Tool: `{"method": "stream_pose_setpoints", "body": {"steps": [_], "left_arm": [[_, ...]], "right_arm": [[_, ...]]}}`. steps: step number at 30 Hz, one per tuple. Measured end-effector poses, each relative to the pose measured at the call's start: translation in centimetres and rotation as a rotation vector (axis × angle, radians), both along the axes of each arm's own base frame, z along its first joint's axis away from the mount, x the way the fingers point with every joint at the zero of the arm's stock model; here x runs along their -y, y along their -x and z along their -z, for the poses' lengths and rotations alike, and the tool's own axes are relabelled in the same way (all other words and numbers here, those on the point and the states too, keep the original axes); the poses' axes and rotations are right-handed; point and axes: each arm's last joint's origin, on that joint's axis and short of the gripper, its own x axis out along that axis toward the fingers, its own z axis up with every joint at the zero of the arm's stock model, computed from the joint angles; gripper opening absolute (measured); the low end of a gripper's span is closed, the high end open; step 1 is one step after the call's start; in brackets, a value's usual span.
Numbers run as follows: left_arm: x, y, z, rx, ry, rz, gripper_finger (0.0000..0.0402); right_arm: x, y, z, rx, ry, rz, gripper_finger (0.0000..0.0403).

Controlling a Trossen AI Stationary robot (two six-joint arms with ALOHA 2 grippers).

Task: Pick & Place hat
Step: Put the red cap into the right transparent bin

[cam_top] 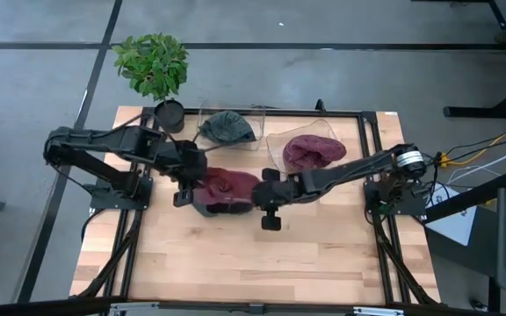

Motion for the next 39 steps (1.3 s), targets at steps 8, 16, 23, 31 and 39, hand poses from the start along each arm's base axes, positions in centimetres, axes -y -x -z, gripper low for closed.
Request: {"method": "stream_pose_setpoints", "body": {"steps": [8, 16, 23, 31, 39], "left_arm": [[-0.1, 3.3, -2.3, 0.156, -0.079, -0.072, 0.0061], [-0.2, 6.1, -5.2, 0.440, -0.144, -0.153, 0.0035], [-0.1, 7.5, -6.8, 0.595, -0.171, -0.115, 0.0035], [0.0, 8.1, -8.3, 0.739, -0.201, -0.062, 0.0035], [0.0, 8.6, -9.0, 0.806, -0.219, -0.049, 0.0036]], "right_arm": [[4.5, 2.2, -5.2, 0.112, -0.363, 0.127, 0.0015], [8.1, 3.2, -10.7, 0.372, -0.852, 0.180, 0.0023], [11.9, 4.6, -15.5, 0.697, -0.996, 0.091, 0.0014], [15.5, 6.0, -17.8, 0.872, -1.059, -0.001, 0.0014], [16.6, 8.0, -20.8, 1.149, -1.024, -0.083, 0.0014]]}}
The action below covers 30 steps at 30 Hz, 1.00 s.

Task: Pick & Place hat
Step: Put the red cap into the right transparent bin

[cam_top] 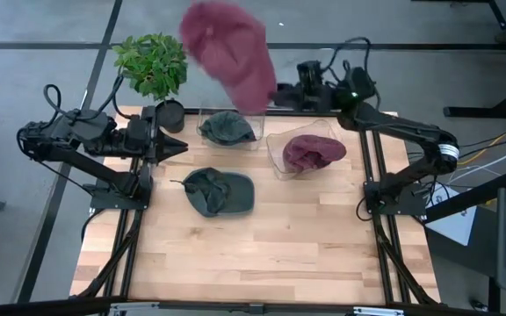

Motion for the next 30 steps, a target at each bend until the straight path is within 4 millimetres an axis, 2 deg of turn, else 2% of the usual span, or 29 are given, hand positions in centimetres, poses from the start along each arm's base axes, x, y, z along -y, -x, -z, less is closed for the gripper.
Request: {"method": "stream_pose_setpoints", "body": {"steps": [2, 4, 6, 9, 12, 16, 19, 24, 30], "left_arm": [[0.0, 0.0, 0.0, 0.001, 0.000, -0.002, 0.0037], [0.0, 0.0, 0.0, 0.001, 0.000, -0.004, 0.0037], [0.0, 0.0, 0.0, 0.001, -0.001, -0.004, 0.0036], [-0.1, 0.0, -0.2, 0.025, 0.001, -0.030, 0.0033], [-0.1, -0.1, -1.2, 0.114, -0.024, -0.050, 0.0033], [-0.2, -0.5, -3.0, 0.282, -0.085, -0.100, 0.0038], [-0.2, -1.1, -3.4, 0.320, -0.111, -0.160, 0.0049], [-0.2, -3.0, -2.6, 0.264, -0.061, -0.220, 0.0095], [-0.6, -4.3, -1.3, 0.196, 0.131, -0.193, 0.0186]], "right_arm": [[0.1, 0.2, -0.2, 0.057, 0.051, -0.031, 0.0014], [-0.6, 0.9, -1.1, 0.147, 0.137, -0.073, 0.0014], [-1.0, 1.6, -1.8, 0.170, 0.151, -0.083, 0.0014], [-0.8, 1.5, -1.5, 0.131, 0.141, -0.081, 0.0014], [-0.5, 0.5, -0.2, 0.024, 0.157, -0.118, 0.0014], [-1.3, 0.0, 0.7, -0.069, 0.229, -0.184, 0.0014], [-2.1, -0.4, 1.5, -0.115, 0.307, -0.243, 0.0014], [-3.6, -1.0, 2.7, -0.151, 0.399, -0.364, 0.0014], [-4.6, -1.3, 3.9, -0.208, 0.449, -0.436, 0.0014]]}}
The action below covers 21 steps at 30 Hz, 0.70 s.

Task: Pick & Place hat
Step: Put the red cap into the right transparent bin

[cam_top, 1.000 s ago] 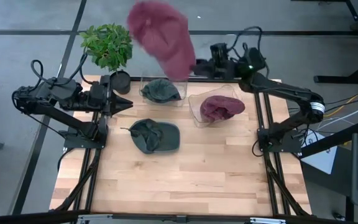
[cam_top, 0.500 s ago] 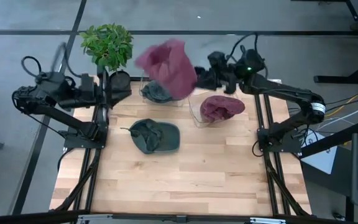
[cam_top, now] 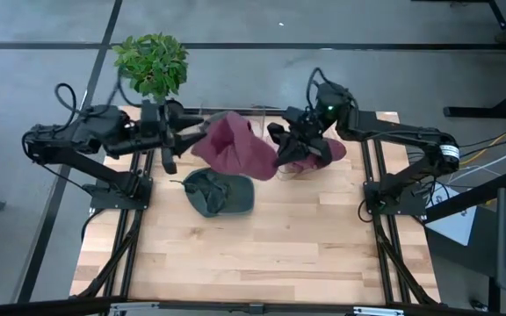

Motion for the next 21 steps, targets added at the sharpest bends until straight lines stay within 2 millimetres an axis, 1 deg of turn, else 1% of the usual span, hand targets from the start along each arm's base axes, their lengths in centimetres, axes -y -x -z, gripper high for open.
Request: {"method": "stream_pose_setpoints", "body": {"steps": [3, 5, 7, 9, 12, 15, 18, 21], "left_arm": [[-0.4, -0.5, 0.7, -0.037, 0.113, 0.038, 0.0234], [-0.5, -1.1, 1.3, -0.071, 0.189, 0.097, 0.0262], [-0.5, -1.9, 2.0, -0.124, 0.247, 0.157, 0.0285], [-0.5, -3.0, 2.7, -0.174, 0.264, 0.184, 0.0300], [-0.4, -4.5, 3.6, -0.237, 0.230, 0.223, 0.0308], [-0.2, -5.7, 4.5, -0.298, 0.208, 0.261, 0.0307], [-0.1, -6.0, 4.9, -0.341, 0.176, 0.277, 0.0307], [-0.2, -5.3, 5.1, -0.386, 0.154, 0.276, 0.0308]], "right_arm": [[-0.4, -0.1, 0.7, -0.041, 0.020, -0.016, 0.0014], [-0.7, -0.1, 1.3, -0.067, 0.042, -0.026, 0.0014], [-1.0, -0.1, 1.7, -0.085, 0.060, -0.034, 0.0014], [-1.3, -0.2, 1.9, -0.082, 0.077, -0.046, 0.0014], [-1.8, -0.2, 1.9, -0.065, 0.093, -0.064, 0.0014], [-2.3, -0.3, 1.9, -0.058, 0.099, -0.079, 0.0014], [-2.6, -0.3, 1.9, -0.050, 0.107, -0.090, 0.0014], [-2.9, -0.3, 2.0, -0.062, 0.105, -0.098, 0.0014]]}}
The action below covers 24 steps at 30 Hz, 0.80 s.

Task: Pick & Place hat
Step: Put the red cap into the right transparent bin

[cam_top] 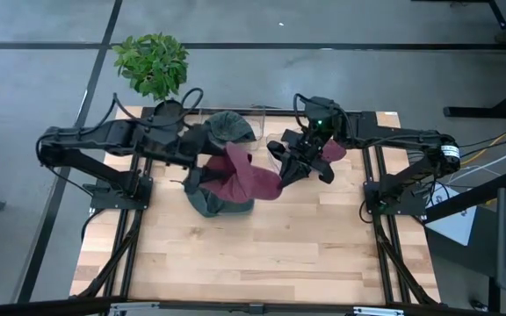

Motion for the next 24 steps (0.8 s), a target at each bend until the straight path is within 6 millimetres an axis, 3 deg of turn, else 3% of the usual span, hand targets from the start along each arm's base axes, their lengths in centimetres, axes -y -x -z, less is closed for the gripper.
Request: {"method": "stream_pose_setpoints", "body": {"steps": [7, 12, 17, 20, 24], "left_arm": [[-0.2, 2.6, 0.4, -0.117, 0.092, -0.053, 0.0308], [0.1, 2.7, 0.6, -0.150, 0.254, -0.031, 0.0308], [0.2, 2.6, 0.4, -0.139, 0.302, -0.006, 0.0305], [0.2, 2.6, 0.4, -0.140, 0.306, -0.004, 0.0277], [0.3, 2.6, 0.4, -0.139, 0.281, 0.021, 0.0196]], "right_arm": [[0.0, 0.0, 0.0, 0.005, 0.007, 0.013, 0.0014], [0.1, -0.2, 0.0, 0.031, 0.039, 0.062, 0.0014], [0.1, -0.2, 0.0, 0.040, 0.051, 0.085, 0.0014], [0.1, -0.2, 0.0, 0.044, 0.050, 0.087, 0.0014], [0.1, -0.2, 0.0, 0.043, 0.049, 0.092, 0.0015]]}}
